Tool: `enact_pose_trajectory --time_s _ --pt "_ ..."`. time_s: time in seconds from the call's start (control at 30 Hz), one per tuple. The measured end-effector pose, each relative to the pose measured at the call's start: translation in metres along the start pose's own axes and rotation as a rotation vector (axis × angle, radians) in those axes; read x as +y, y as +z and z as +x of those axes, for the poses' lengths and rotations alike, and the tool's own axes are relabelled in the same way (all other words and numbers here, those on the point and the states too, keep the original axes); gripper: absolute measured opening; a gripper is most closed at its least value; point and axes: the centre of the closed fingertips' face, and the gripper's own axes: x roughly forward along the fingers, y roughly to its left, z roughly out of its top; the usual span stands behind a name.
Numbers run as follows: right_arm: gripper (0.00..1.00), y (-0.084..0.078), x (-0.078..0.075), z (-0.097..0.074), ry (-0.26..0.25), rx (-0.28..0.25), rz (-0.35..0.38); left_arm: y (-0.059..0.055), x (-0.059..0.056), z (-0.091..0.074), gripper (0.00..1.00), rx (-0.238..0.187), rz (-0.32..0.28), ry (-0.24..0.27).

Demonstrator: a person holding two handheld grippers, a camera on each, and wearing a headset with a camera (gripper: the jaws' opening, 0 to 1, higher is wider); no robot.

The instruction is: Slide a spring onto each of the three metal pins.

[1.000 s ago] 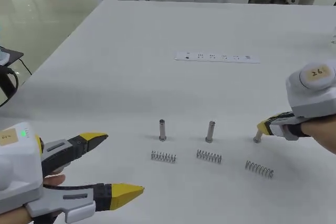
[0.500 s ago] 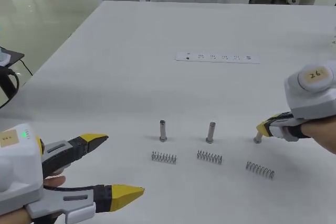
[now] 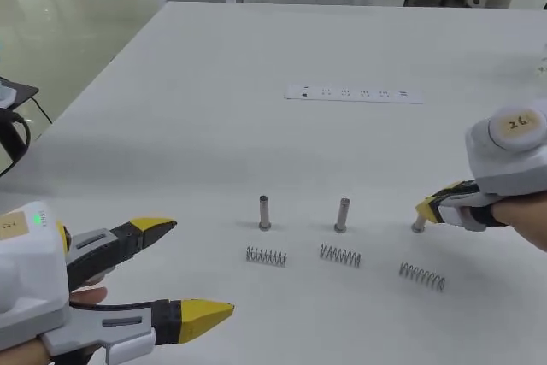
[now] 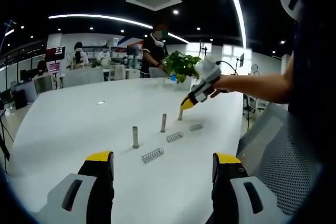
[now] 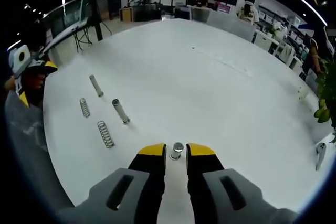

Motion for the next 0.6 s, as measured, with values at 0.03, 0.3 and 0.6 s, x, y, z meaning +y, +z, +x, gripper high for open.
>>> enact_pose_trajectory --time_s 0.03,0.3,0.6 --pt "0.13 0.000 0.000 -0.001 -0.002 -0.003 0.000 0.000 0.000 0.000 0.73 -0.001 0.000 0.000" --pt "0.14 -0.001 -0.003 -0.009 -0.009 -0.022 0.003 0.004 0.000 0.000 0.72 -0.021 0.012 -0.001" --pt "0.14 -0.005 -0.005 -0.019 -0.015 -0.040 0.008 0.007 0.002 0.000 0.71 -0.045 0.017 0.003"
